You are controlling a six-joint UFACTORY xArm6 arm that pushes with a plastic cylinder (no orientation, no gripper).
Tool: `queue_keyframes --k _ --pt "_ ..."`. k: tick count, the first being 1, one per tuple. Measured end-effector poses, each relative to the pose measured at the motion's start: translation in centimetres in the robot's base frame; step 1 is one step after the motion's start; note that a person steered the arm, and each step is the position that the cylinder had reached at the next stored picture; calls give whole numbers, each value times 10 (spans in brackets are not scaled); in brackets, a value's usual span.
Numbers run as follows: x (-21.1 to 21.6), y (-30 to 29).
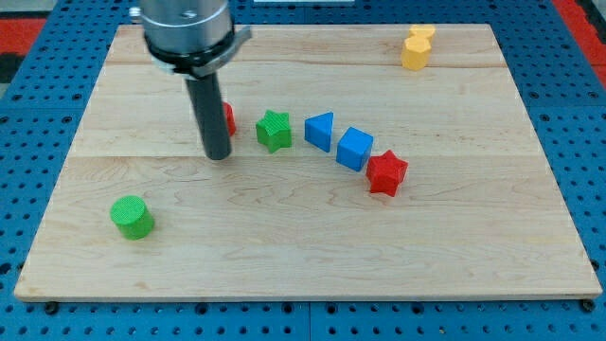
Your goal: Slide the red circle diagonal to the top right of the green circle
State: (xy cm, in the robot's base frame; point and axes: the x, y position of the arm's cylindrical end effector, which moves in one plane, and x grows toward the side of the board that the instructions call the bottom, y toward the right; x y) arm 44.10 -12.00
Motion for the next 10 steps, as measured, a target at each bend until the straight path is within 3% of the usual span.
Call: queue_keyframes --k 2,3,7,9,10 --pt "-59 -79" --pt "-83 -75" --pt "-78 24" --pt "-37 28" --pt "-37 20"
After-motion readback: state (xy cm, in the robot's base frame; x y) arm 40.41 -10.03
